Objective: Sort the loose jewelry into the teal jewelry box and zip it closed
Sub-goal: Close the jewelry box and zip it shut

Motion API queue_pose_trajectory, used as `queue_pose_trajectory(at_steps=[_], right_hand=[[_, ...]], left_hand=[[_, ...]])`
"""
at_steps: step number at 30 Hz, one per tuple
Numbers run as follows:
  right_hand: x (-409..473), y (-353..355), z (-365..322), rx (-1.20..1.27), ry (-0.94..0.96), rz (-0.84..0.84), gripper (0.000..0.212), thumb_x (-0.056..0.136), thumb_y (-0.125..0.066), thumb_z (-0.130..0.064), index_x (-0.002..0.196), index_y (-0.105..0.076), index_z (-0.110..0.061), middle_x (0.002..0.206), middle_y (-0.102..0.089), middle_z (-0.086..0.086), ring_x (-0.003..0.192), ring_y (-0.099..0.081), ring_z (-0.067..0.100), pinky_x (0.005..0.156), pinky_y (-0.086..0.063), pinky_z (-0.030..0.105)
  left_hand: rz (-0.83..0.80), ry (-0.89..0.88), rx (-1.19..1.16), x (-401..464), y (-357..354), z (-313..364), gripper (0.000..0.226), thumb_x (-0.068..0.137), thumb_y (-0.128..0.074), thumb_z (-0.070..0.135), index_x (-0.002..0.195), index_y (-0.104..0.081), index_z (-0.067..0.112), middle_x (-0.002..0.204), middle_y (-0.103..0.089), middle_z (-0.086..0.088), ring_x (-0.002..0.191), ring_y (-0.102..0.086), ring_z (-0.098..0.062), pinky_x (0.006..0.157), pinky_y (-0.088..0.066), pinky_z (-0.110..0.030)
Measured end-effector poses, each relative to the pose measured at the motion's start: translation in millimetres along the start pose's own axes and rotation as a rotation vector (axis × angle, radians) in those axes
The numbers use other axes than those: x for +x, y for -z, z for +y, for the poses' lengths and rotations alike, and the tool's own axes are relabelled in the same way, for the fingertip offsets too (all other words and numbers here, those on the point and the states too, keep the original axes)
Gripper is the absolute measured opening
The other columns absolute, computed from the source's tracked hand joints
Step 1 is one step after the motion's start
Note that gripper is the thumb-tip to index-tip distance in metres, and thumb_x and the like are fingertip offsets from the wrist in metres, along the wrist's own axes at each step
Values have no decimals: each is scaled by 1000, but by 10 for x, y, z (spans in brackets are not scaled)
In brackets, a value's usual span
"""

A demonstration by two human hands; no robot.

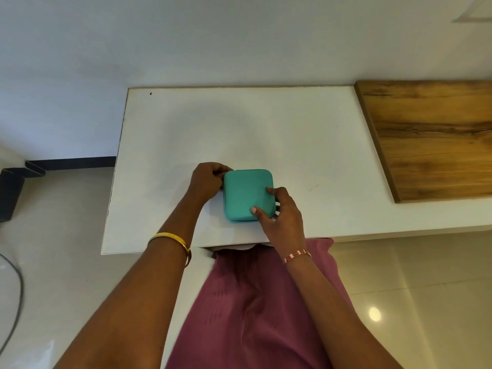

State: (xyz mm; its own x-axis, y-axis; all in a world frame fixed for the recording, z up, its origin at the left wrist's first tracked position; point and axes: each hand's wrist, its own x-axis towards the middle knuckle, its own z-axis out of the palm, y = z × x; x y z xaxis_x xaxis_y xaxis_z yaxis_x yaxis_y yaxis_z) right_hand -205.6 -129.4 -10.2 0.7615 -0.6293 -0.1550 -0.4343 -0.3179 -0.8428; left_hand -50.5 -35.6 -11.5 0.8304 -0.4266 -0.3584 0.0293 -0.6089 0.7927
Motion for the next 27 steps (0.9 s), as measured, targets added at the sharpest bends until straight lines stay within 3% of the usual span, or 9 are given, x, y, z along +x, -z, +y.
queue_pose_trajectory(at_steps=[4, 9, 15, 18, 27], right_hand=[[3, 16, -42, -35, -17, -14, 45, 77, -72, -21, 116, -50, -14, 117, -56, 7, 101, -56, 23, 85, -51, 40], [-5, 25, -75, -55, -24, -29, 46, 77, -71, -22, 117, -49, -14, 118, -55, 7, 103, -55, 23, 86, -50, 40], [-8, 33, -127, -124, -39, -37, 46, 79, -69, -22, 118, -48, -14, 116, -57, 8, 102, -55, 25, 81, -44, 30], [-12, 36, -187, -155, -49, -71, 45, 80, -67, -20, 120, -47, -14, 116, -57, 10, 104, -55, 27, 81, -42, 28], [-50, 54, -334, -228, -86, -132, 45, 83, -62, -18, 124, -42, -15, 115, -56, 14, 103, -55, 29, 76, -38, 25]], left_hand=[[-2, 17, -62, 21, 4, 1, 23, 88, -50, -5, 106, -64, -3, 104, -66, -22, 76, -58, -21, 60, -49, -14], [183, -80, 3, -53, -64, -53, 25, 82, -49, -9, 94, -69, 0, 92, -68, -15, 72, -57, -17, 54, -43, 0], [339, -187, 82, -209, -123, -98, 27, 80, -49, -9, 94, -69, -1, 93, -69, -18, 84, -62, -22, 77, -44, -21], [371, -231, 186, -292, -78, -135, 25, 80, -50, -10, 94, -69, -2, 93, -69, -19, 87, -63, -27, 77, -40, -19], [317, -174, 479, -377, -12, -6, 24, 76, -45, -7, 90, -64, -1, 93, -62, -19, 86, -57, -35, 70, -43, -37]])
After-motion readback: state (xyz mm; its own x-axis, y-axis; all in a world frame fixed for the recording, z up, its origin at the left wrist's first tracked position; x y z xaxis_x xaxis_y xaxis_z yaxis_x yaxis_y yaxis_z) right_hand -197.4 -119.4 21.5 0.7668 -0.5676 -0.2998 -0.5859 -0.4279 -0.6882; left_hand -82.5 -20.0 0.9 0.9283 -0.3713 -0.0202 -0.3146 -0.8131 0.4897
